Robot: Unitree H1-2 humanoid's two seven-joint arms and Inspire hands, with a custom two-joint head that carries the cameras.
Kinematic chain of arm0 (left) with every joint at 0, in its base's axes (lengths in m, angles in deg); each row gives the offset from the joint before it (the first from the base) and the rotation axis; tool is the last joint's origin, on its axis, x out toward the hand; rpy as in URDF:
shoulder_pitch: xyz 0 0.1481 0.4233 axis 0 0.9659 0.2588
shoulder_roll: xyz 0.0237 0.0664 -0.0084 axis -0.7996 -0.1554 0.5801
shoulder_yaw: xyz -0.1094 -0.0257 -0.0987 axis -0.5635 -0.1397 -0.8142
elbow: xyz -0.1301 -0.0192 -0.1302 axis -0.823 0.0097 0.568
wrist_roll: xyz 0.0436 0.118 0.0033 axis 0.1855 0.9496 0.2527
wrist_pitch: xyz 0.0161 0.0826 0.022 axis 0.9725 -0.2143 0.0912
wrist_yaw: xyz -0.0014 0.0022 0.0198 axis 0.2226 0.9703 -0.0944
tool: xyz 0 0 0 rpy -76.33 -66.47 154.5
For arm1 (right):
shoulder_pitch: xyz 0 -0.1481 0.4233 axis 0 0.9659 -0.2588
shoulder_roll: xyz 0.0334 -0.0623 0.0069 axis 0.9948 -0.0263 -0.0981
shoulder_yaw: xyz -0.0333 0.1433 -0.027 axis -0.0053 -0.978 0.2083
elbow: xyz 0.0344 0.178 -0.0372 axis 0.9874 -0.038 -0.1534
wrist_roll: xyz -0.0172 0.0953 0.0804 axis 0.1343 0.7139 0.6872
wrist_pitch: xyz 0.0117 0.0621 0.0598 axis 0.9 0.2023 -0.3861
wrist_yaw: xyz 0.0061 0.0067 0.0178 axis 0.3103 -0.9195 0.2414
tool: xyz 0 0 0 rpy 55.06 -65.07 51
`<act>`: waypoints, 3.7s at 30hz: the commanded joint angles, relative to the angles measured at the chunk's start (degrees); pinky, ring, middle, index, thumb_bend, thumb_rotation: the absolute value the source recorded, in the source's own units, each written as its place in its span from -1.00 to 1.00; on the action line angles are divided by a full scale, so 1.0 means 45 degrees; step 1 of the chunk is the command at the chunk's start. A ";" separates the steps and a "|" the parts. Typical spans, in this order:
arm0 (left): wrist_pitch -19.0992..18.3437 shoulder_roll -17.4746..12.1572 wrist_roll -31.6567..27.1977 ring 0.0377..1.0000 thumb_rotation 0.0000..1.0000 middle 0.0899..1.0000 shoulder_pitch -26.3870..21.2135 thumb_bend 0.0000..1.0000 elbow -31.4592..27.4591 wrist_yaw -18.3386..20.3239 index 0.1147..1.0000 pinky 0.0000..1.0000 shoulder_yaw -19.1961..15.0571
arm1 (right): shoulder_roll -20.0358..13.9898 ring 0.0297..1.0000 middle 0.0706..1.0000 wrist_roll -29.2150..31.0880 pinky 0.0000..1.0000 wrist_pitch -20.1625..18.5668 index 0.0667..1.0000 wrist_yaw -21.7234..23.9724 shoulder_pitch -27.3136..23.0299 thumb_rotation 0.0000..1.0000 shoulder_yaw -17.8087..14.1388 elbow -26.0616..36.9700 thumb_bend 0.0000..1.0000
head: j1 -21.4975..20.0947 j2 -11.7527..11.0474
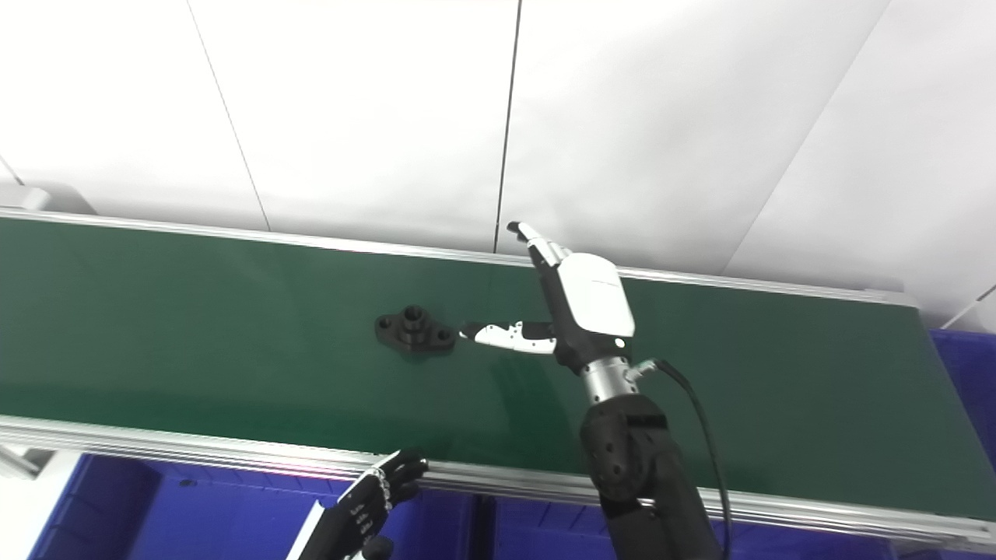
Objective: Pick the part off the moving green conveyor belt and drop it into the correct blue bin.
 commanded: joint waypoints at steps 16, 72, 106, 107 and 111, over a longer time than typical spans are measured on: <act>0.0160 0.0256 0.0366 0.74 0.51 0.64 0.0235 0.82 -0.0608 0.0013 0.65 0.68 0.0361 | 0.0164 0.44 0.53 -0.1600 0.16 -0.1916 0.70 0.0676 -0.2124 0.14 0.2071 -0.2221 0.77 | 0.0051 0.0295; -0.0711 -0.0050 -0.0005 0.77 0.53 0.65 0.0679 0.78 -0.2101 0.0161 0.70 0.76 0.0349 | -0.0420 -0.63 -0.51 -0.1808 -0.70 -0.4107 -0.09 0.2881 -0.0251 -0.72 0.3357 0.2682 0.01 | -0.1098 0.1832; -0.4965 -0.2420 -0.3328 0.93 0.67 0.81 -0.0075 0.52 -0.6173 0.0957 0.87 1.00 -0.1718 | 0.1542 -0.57 -0.44 -0.7585 -0.66 -0.1782 -0.09 1.4484 0.4409 -0.72 0.0836 1.1418 0.01 | -0.7887 0.5833; -0.5121 -0.2422 -0.3397 0.93 0.66 0.81 -0.0137 0.53 -0.6169 0.0951 0.87 1.00 -0.1774 | 0.1605 -0.58 -0.46 -0.7670 -0.68 -0.1723 -0.09 1.4569 0.4580 -0.72 0.0749 1.1278 0.01 | -0.7975 0.5817; -0.5481 -0.2411 -0.3402 0.93 0.65 0.81 -0.0261 0.54 -0.6154 0.0927 0.87 0.99 -0.1919 | 0.1890 -0.61 -0.48 -0.7849 -0.71 -0.1496 -0.09 1.4791 0.4847 -0.73 0.0464 1.0820 0.02 | -0.8205 0.5735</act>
